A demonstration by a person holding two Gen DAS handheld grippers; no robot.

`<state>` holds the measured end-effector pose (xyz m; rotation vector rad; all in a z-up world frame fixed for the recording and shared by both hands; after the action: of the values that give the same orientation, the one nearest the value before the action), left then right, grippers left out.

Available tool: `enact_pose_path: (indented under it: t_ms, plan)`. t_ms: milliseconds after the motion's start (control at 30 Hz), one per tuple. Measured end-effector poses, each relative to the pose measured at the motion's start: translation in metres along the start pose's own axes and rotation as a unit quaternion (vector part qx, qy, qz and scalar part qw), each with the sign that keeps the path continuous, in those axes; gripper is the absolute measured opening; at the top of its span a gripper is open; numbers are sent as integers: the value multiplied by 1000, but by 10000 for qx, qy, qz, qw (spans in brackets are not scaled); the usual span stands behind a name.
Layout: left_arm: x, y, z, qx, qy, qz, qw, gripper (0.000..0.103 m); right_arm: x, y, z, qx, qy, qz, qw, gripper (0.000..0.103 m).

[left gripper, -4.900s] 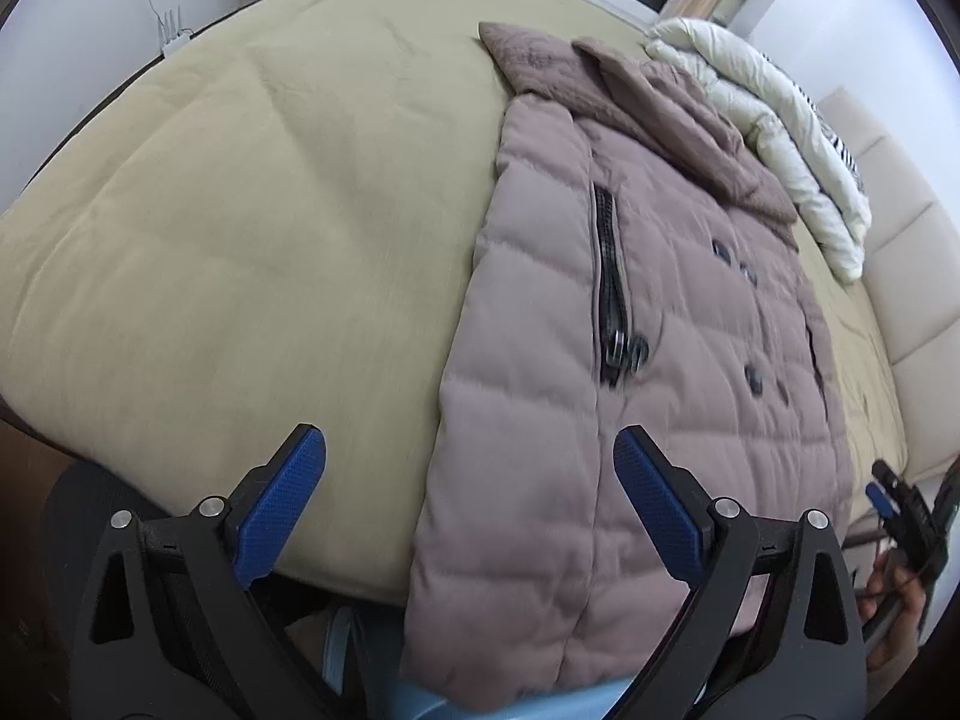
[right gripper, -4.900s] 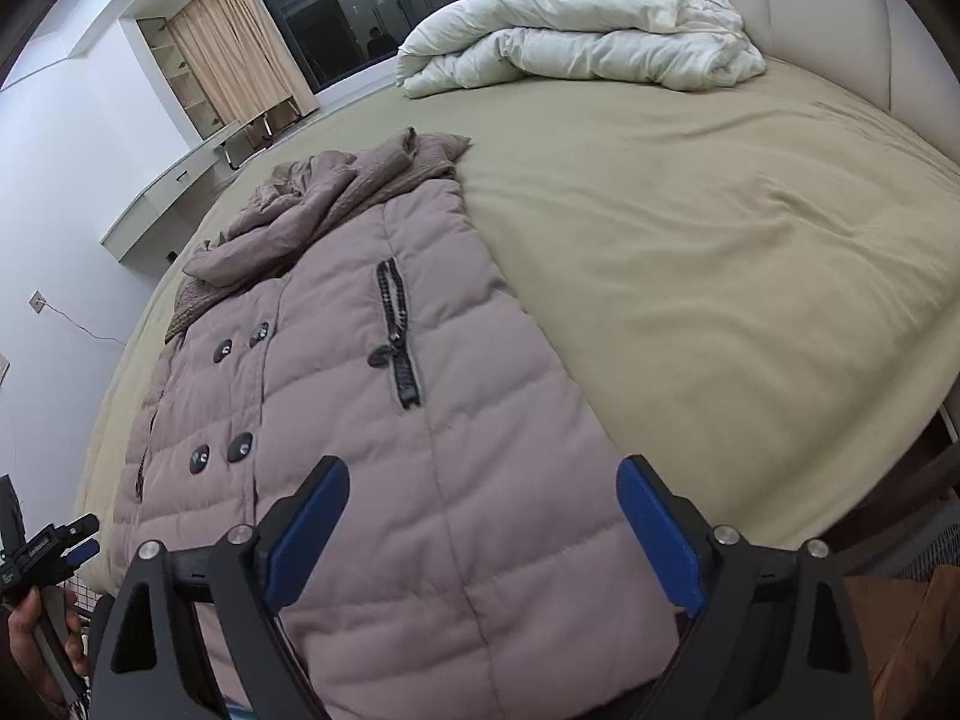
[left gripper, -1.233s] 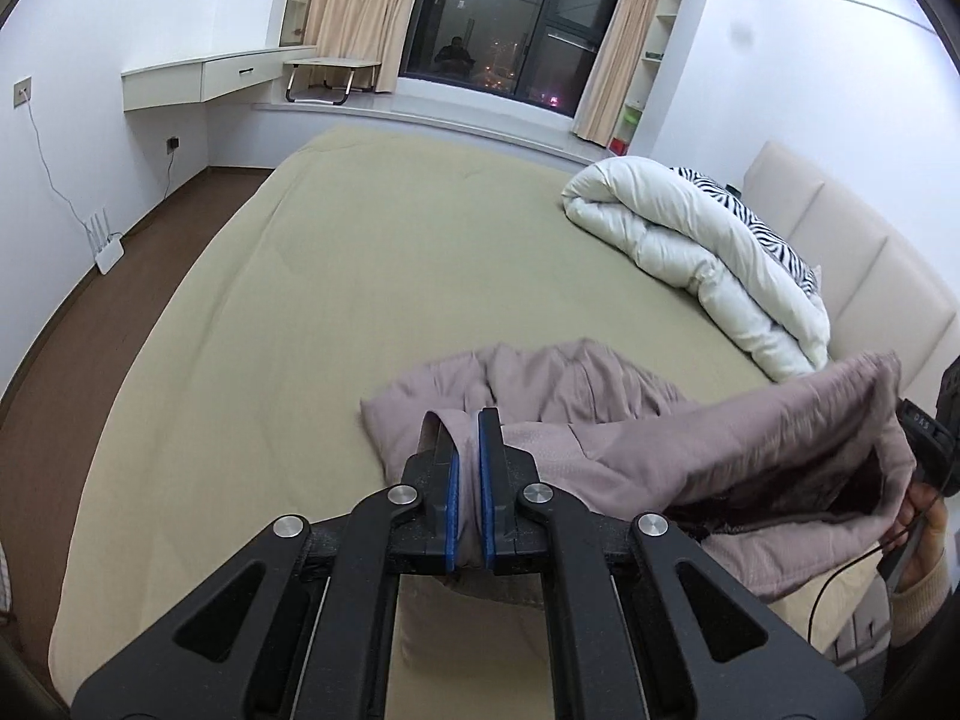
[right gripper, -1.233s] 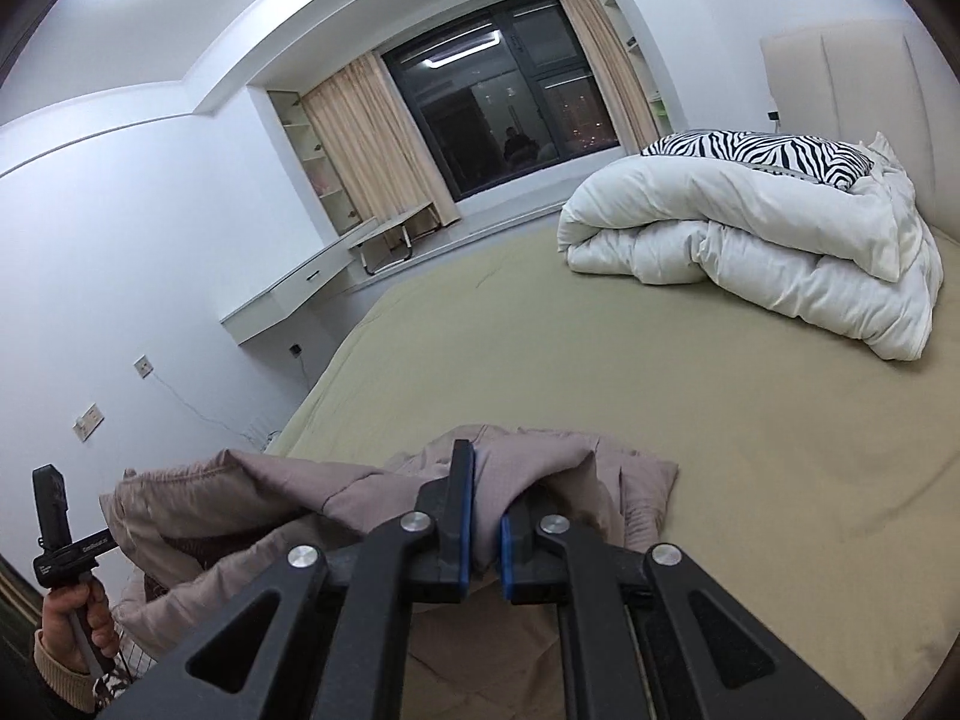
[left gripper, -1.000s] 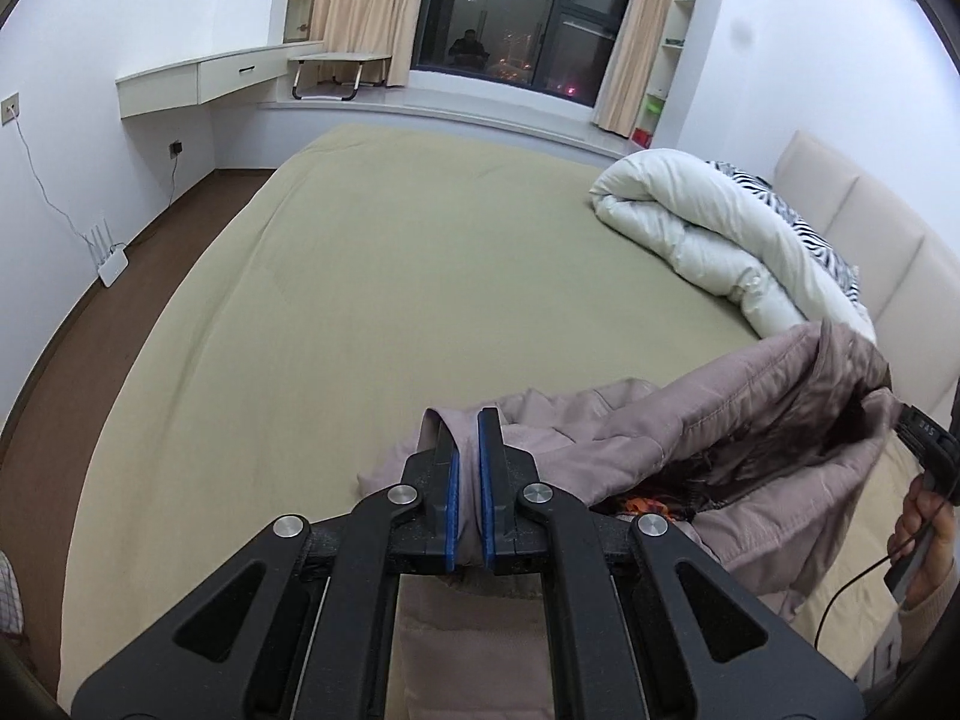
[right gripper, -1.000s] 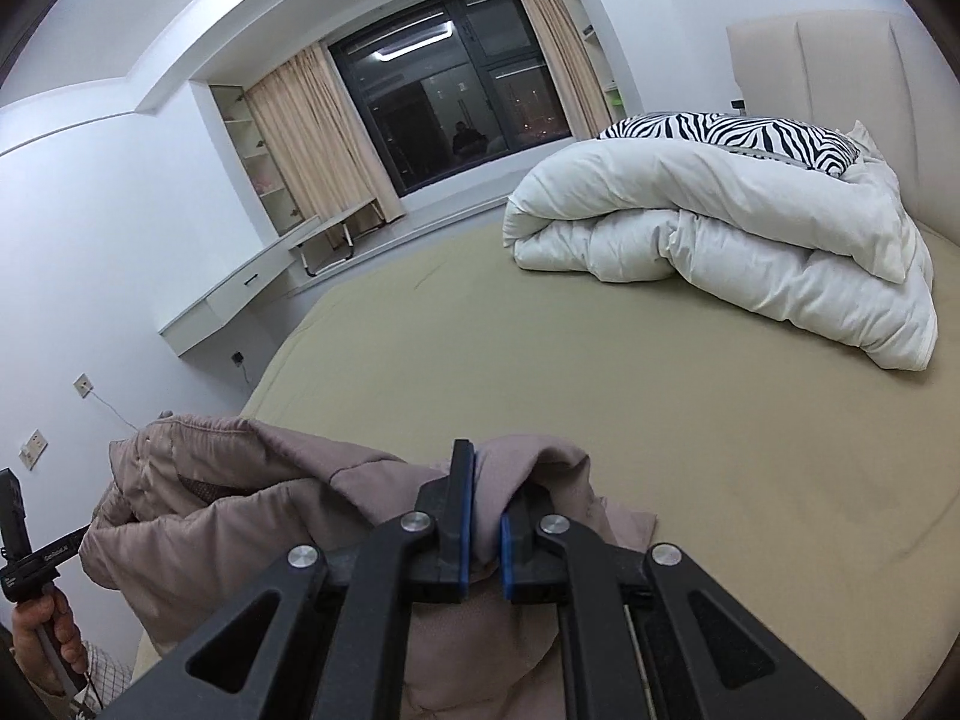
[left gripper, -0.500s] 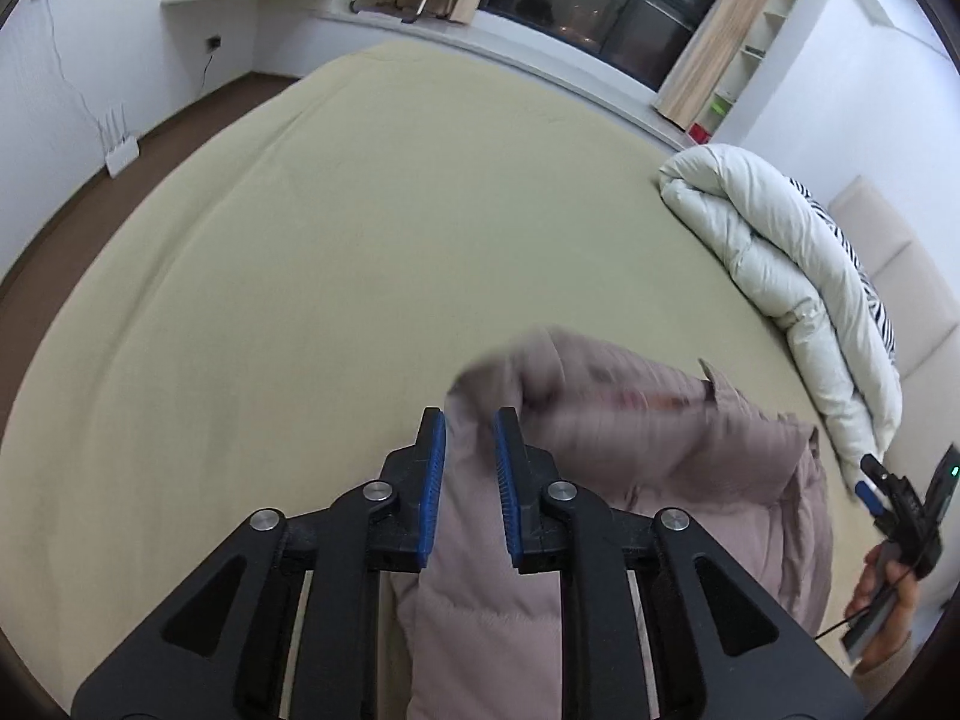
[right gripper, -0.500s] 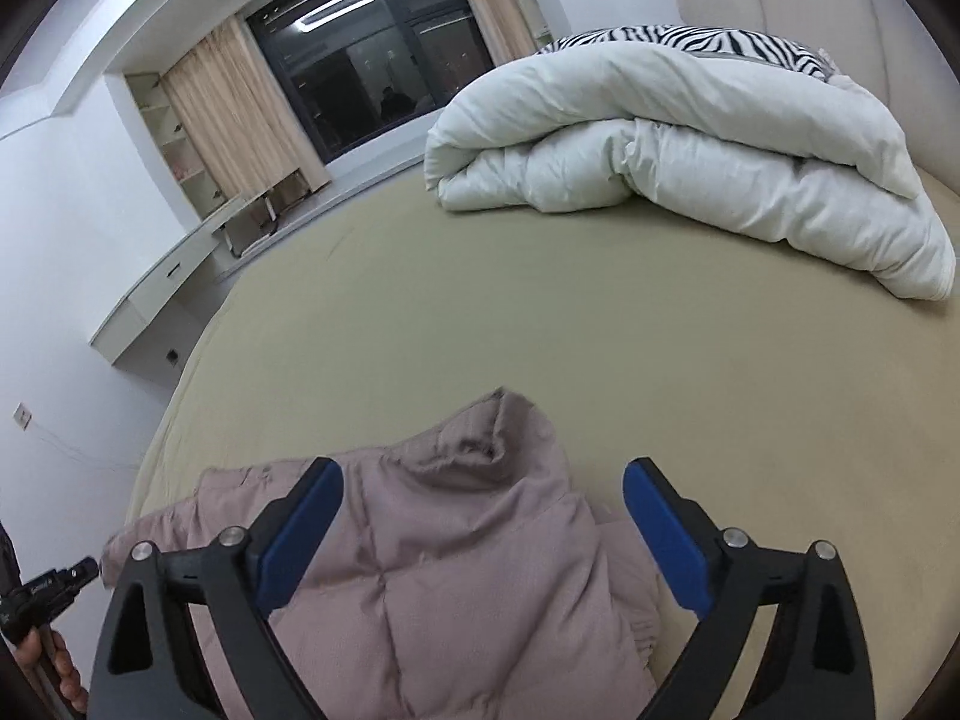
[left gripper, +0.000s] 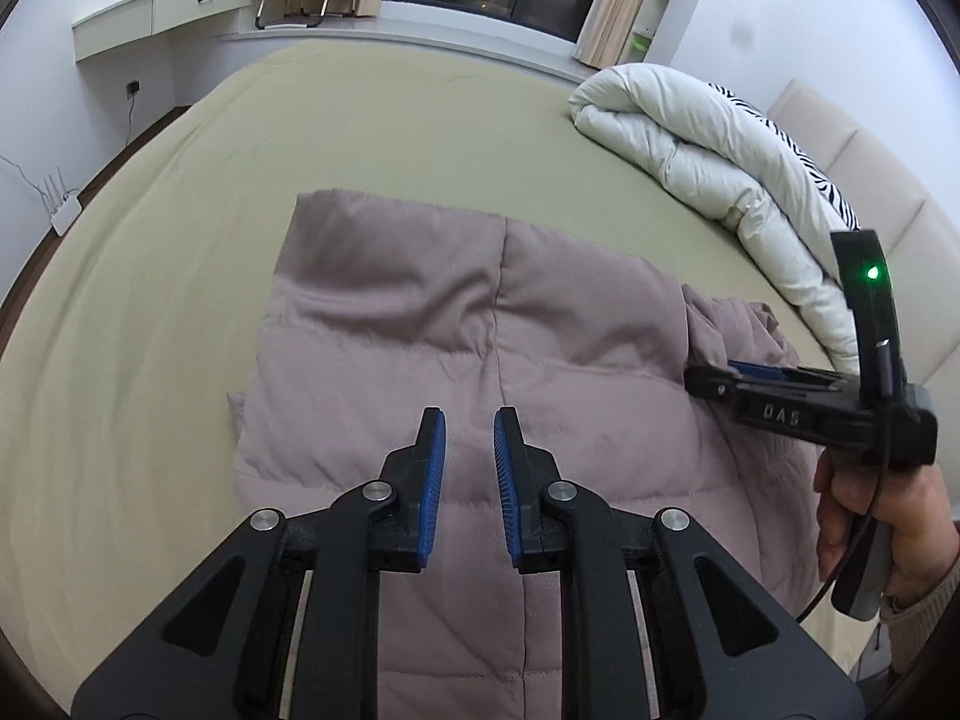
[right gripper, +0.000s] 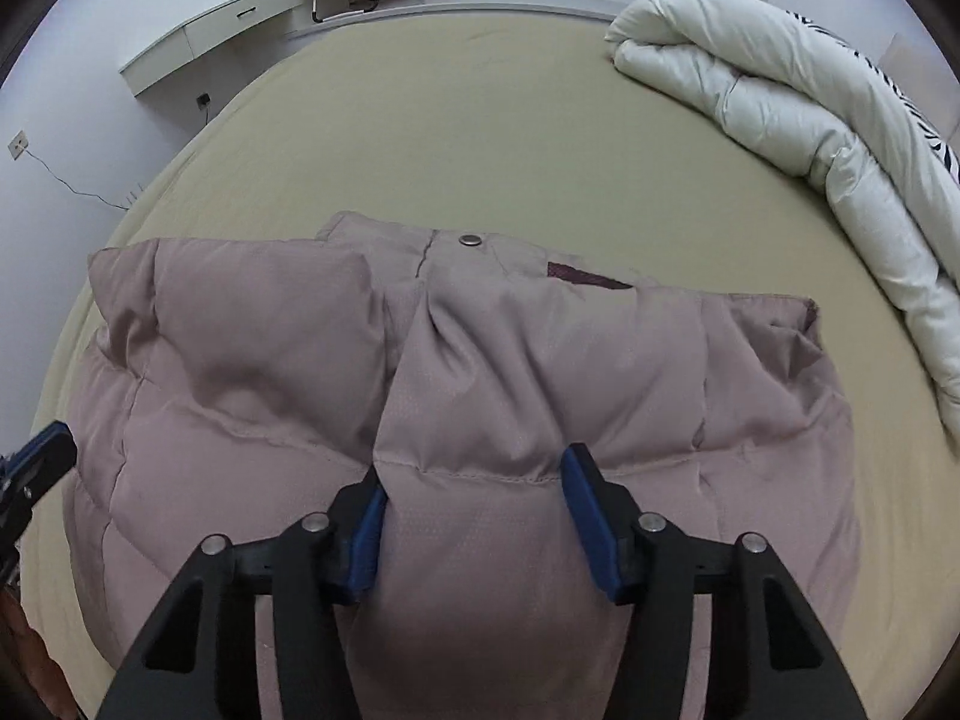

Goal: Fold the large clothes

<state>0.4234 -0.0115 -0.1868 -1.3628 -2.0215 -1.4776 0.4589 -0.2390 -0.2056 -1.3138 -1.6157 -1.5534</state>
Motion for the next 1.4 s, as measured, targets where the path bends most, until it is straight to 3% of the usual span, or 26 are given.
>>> enact_pose_path:
  t_ms: [33, 100, 200, 367, 500, 667, 1033, 1400]
  plan:
    - [-3, -5, -5, -2, 2, 5, 10000, 16, -1, 2, 1, 24, 133, -11, 9999, 23]
    - [-4, -18, -16, -43, 58, -34, 10000, 16, 7, 6, 1, 52, 224, -137, 9996, 11]
    - [-9, -23, -20, -80, 66, -102, 9999, 16, 28, 13, 6, 182, 138, -623, 9978, 8]
    - [-23, -1, -27, -300, 202, -219, 9991, 16, 32, 36, 12, -83, 251, -915, 9955, 8]
    - [-52, 18, -15, -376, 470, -100, 9981, 16, 0, 47, 17, -186, 93, -766, 9968, 8]
    - [-105, 25, 5, -525, 772, 105, 9956, 16, -47, 42, 17, -295, -30, -519, 9982, 17]
    - [-163, 26, 37, -556, 810, 120, 9951, 16, -89, 38, 13, -458, 214, -617, 9968, 22]
    - [-192, 29, 56, -473, 809, 217, 9954, 16, -106, 44, 18, -382, 151, -521, 9978, 23]
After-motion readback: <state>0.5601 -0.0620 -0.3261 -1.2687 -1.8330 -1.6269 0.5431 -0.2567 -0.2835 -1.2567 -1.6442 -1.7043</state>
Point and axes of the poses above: each gripper's, at about its wrist camera, not at the fingertips, and x roughly against the way its jaws point, z to its left, y to its top, the point moved 1 cm from there along -x, roughly the way its jaws point, and after that the axes turned 15 degrees about -y, right-handed, at the moved point
